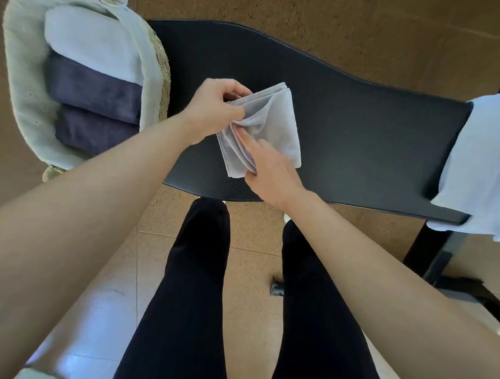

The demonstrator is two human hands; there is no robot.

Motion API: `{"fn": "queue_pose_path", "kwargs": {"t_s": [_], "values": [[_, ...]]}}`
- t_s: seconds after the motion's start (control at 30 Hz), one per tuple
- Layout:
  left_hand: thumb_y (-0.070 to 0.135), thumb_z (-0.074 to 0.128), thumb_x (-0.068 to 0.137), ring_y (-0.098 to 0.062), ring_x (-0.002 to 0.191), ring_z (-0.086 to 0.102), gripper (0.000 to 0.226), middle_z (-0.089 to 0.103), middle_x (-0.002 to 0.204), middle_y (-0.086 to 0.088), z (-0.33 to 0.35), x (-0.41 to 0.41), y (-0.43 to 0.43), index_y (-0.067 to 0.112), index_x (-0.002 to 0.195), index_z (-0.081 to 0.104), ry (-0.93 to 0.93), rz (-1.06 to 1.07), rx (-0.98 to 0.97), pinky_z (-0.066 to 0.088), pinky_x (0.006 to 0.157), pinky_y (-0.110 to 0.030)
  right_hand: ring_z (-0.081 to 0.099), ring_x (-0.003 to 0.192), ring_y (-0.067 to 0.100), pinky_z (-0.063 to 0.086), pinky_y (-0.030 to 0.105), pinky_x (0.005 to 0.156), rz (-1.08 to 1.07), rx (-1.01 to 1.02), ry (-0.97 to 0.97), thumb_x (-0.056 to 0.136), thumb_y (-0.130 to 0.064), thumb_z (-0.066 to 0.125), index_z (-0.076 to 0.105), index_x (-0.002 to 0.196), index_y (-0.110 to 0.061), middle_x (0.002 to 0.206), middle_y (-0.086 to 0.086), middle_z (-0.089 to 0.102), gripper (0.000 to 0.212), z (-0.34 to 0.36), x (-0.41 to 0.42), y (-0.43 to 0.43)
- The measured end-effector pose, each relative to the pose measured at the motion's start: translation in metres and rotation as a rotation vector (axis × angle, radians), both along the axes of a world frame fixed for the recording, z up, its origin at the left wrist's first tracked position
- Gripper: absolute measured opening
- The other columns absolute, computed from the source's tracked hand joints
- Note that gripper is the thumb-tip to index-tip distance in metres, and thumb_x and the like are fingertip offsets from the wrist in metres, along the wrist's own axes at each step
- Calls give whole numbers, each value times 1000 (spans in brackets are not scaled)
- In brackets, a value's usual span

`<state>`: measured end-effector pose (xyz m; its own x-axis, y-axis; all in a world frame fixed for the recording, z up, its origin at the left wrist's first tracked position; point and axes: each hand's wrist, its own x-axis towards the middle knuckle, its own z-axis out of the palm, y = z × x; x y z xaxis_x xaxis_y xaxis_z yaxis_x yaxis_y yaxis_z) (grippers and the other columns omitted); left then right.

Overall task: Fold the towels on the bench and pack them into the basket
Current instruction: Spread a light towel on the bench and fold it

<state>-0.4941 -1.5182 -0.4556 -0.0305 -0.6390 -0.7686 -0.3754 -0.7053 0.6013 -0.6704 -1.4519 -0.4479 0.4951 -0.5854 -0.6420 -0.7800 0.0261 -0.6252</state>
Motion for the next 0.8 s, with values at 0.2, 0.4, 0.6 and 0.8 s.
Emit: {"fn": "queue_pose_path", "kwargs": {"t_s": [0.2,0.4,0.6,0.8], "values": [[1,65,87,-10,87,68,24,72,92,3,-18,13,12,21,95,75,-165,79,-130,60,77,-29,59,79,25,57,45,70,163,-21,116,90,-6,59,0,160,-39,102,1,46,98,-1,7,0],[3,60,91,-6,94,68,24,72,98,8,-16,16,20,21,97,75,-182,124,-247,59,88,-28,59,79,24,57,47,69,191,-50,86,91,-14,63,0,160,-33,107,2,51,96,-1,16,5],[25,64,82,-12,97,47,25,55,102,7,-7,15,34,22,105,74,-330,-204,-458,42,74,-19,58,99,17,55,40,89,132,63,-124,91,-18,67,19,160,-33,108,-1,57,85,-10,5,12],[44,73,88,-18,103,38,28,57,106,4,-18,11,42,21,102,75,-487,-338,-387,48,82,-37,55,100,23,57,45,79,-265,-377,-44,86,-2,64,57,134,-15,118,6,55,51,-15,-27,-7]]}}
